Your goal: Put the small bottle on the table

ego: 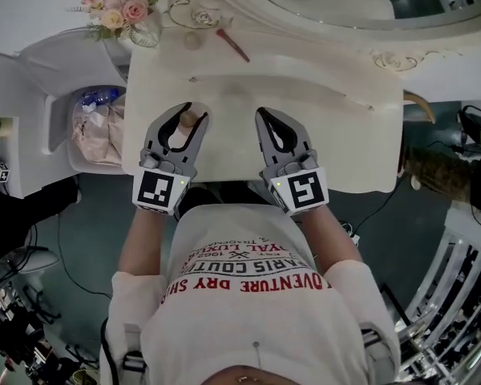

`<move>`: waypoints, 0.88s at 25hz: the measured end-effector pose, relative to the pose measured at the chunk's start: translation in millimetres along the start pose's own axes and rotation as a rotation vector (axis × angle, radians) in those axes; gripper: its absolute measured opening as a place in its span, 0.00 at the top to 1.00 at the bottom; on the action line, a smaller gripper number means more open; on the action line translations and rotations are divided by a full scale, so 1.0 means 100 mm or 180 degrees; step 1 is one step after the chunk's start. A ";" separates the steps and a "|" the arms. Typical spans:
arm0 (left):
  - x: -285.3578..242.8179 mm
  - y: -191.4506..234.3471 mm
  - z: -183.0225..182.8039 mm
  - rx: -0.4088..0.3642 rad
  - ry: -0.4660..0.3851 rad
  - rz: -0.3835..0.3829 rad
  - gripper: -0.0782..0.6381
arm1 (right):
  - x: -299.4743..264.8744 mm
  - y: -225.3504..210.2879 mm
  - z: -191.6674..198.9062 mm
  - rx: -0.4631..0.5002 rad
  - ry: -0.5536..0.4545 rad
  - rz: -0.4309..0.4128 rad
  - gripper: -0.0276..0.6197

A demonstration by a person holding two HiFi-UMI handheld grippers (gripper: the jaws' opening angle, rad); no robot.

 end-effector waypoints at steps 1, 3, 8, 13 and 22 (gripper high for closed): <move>-0.07 -0.01 0.06 0.0016 0.0023 -0.0026 0.70 | -0.04 -0.05 0.05 -0.0010 0.0012 -0.0041 0.96; -0.22 -0.03 0.20 0.0059 0.0123 -0.0068 0.70 | -0.11 -0.16 0.14 -0.0040 0.0042 -0.0106 0.96; -0.50 -0.03 0.57 0.0120 0.0416 -0.0123 0.70 | -0.25 -0.34 0.35 -0.0147 0.0163 -0.0200 0.96; -0.66 0.01 0.83 0.0153 0.0506 -0.0160 0.70 | -0.38 -0.43 0.55 -0.0129 0.0256 -0.0290 0.96; -0.82 0.05 1.17 0.0202 0.0619 -0.0145 0.70 | -0.54 -0.53 0.77 -0.0201 0.0347 -0.0255 0.96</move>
Point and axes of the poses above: the fingertips, and each gripper's own axes: x backward along the fingers, y to its left, z out of its underside, the point moved 4 cm from there along x, backward along the fingers, and after that the axes turned 4 degrees about -x, right-handed, at the moved point
